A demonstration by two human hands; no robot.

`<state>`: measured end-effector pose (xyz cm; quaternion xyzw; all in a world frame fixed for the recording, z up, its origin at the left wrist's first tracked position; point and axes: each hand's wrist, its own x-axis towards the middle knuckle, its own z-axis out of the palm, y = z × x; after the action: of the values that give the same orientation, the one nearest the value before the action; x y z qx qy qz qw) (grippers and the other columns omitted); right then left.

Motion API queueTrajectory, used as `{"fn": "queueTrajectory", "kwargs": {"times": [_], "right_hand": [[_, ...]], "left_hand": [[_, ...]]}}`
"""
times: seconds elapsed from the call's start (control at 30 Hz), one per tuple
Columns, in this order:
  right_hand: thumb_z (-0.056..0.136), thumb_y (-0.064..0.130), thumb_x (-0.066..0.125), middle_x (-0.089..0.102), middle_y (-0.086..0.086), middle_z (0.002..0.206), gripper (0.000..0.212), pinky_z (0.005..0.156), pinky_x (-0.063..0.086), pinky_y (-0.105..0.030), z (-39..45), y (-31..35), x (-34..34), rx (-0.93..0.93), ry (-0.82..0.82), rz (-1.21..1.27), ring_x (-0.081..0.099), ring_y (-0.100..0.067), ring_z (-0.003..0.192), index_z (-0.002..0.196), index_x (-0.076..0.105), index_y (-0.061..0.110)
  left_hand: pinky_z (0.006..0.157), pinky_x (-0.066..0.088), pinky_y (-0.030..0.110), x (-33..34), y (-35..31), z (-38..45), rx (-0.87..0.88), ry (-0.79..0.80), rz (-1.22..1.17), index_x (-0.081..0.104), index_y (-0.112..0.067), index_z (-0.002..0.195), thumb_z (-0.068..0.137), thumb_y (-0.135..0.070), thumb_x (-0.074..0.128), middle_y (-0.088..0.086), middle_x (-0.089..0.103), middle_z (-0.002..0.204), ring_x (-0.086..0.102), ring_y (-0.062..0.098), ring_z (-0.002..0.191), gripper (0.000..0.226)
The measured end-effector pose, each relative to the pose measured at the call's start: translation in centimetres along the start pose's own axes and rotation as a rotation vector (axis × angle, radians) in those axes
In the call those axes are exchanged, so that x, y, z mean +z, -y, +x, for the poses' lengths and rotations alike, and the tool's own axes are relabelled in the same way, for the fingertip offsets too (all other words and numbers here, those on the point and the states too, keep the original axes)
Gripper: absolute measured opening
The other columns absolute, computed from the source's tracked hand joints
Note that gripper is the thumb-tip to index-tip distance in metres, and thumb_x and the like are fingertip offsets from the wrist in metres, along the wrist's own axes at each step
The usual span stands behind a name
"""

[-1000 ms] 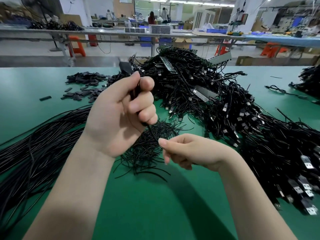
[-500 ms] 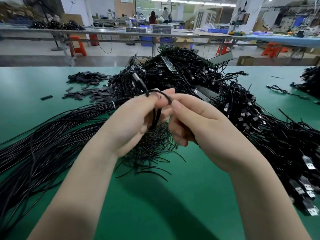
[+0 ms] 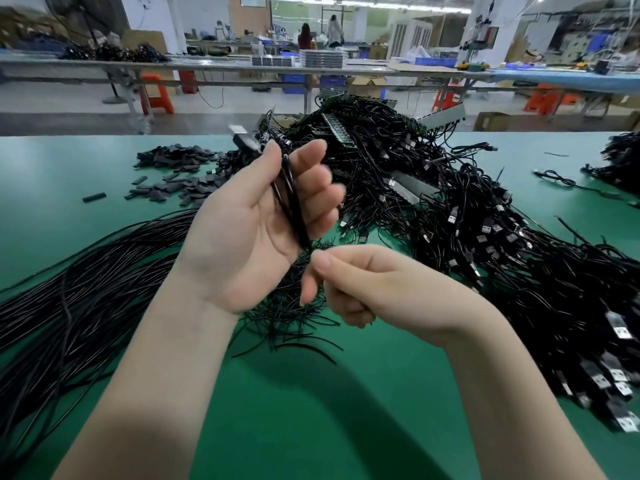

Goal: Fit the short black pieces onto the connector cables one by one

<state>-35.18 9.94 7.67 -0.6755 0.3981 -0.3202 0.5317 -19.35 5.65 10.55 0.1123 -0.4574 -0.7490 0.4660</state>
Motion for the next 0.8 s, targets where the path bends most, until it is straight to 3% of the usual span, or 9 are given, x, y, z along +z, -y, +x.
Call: {"fn": "queueTrajectory", "kwargs": {"times": [0.17,0.27,0.33,0.4,0.47,0.53,0.6,0.7,0.8], "right_hand": [[0.098,0.040,0.049,0.056,0.003,0.061,0.035,0.056,0.046,-0.042,0.3,-1.0,-0.9,0.127,-0.337,-0.478,0.051,-0.023,0.055,0.077,0.070,0.022],[0.098,0.049,0.042,0.071,0.006,0.085,0.033,0.069,0.053,-0.033,0.9,-0.9,-1.0,0.015,-0.562,-0.229,0.066,-0.013,0.073,0.099,0.069,0.029],[0.093,0.057,0.044,0.071,0.014,0.088,0.033,0.080,0.055,-0.030,1.1,-0.3,-0.6,-0.080,-0.442,0.005,0.066,-0.008,0.081,0.099,0.068,0.035],[0.090,0.052,0.050,0.062,0.020,0.078,0.025,0.082,0.056,-0.032,1.0,-0.3,0.0,-0.131,-0.327,-0.014,0.058,-0.001,0.077,0.089,0.070,0.036],[0.086,0.046,0.058,0.056,0.013,0.073,0.024,0.075,0.057,-0.033,1.1,-0.5,0.0,-0.122,-0.352,-0.007,0.053,-0.002,0.073,0.083,0.071,0.027],[0.079,0.042,0.066,0.054,0.013,0.066,0.019,0.063,0.053,-0.025,1.0,-0.6,-0.3,-0.122,-0.386,0.021,0.052,-0.002,0.066,0.077,0.067,0.023],[0.076,0.034,0.076,0.057,0.013,0.066,0.016,0.062,0.046,-0.021,0.8,-0.6,-0.6,-0.144,-0.393,-0.002,0.051,-0.003,0.065,0.072,0.063,0.026],[0.081,0.021,0.077,0.051,0.020,0.052,0.033,0.056,0.041,-0.020,0.5,-0.7,-0.5,-0.143,-0.431,-0.147,0.046,0.000,0.054,0.055,0.061,0.034],[0.079,0.021,0.077,0.041,0.016,0.047,0.042,0.051,0.032,-0.023,0.1,-1.3,-0.2,-0.071,-0.494,-0.244,0.035,-0.005,0.049,0.048,0.048,0.020]], "left_hand": [[0.045,0.036,0.015,-0.2,-0.3,0.1,-0.032,-0.054,-0.037,0.051,-0.022,0.081,0.106,-0.038,0.029,-0.013,0.037,0.047,0.035,0.001,0.038,0.037],[0.046,0.033,0.016,-0.3,0.7,0.5,-0.051,-0.105,0.052,0.050,-0.021,0.080,0.105,-0.039,0.030,-0.012,0.034,0.048,0.031,0.002,0.039,0.037],[0.054,0.035,0.023,-0.2,1.7,0.8,-0.093,-0.096,0.117,0.048,-0.021,0.079,0.104,-0.040,0.030,-0.012,0.037,0.051,0.037,0.004,0.045,0.037],[0.061,0.034,0.031,-0.2,2.5,0.9,-0.152,-0.055,0.140,0.046,-0.021,0.078,0.104,-0.040,0.030,-0.011,0.043,0.055,0.044,0.008,0.052,0.037],[0.063,0.043,0.033,-0.2,3.0,1.1,-0.191,-0.026,0.056,0.047,-0.021,0.076,0.104,-0.040,0.031,-0.008,0.051,0.061,0.049,0.010,0.059,0.038],[0.079,0.057,0.034,-0.2,3.6,1.3,-0.186,-0.028,-0.035,0.053,-0.020,0.069,0.101,-0.039,0.036,0.000,0.067,0.076,0.063,0.014,0.073,0.041],[0.094,0.055,0.034,-0.1,4.2,1.5,-0.158,-0.029,-0.049,0.055,-0.018,0.067,0.093,-0.039,0.043,0.008,0.073,0.091,0.070,0.018,0.086,0.036],[0.089,0.057,0.030,-0.3,4.7,1.4,-0.188,-0.013,-0.087,0.050,-0.014,0.077,0.086,-0.037,0.048,0.008,0.074,0.097,0.071,0.017,0.092,0.026],[0.080,0.058,0.027,-1.1,4.6,0.8,-0.279,0.009,-0.034,0.059,-0.012,0.076,0.085,-0.036,0.054,0.011,0.073,0.100,0.071,0.019,0.095,0.026]]}}
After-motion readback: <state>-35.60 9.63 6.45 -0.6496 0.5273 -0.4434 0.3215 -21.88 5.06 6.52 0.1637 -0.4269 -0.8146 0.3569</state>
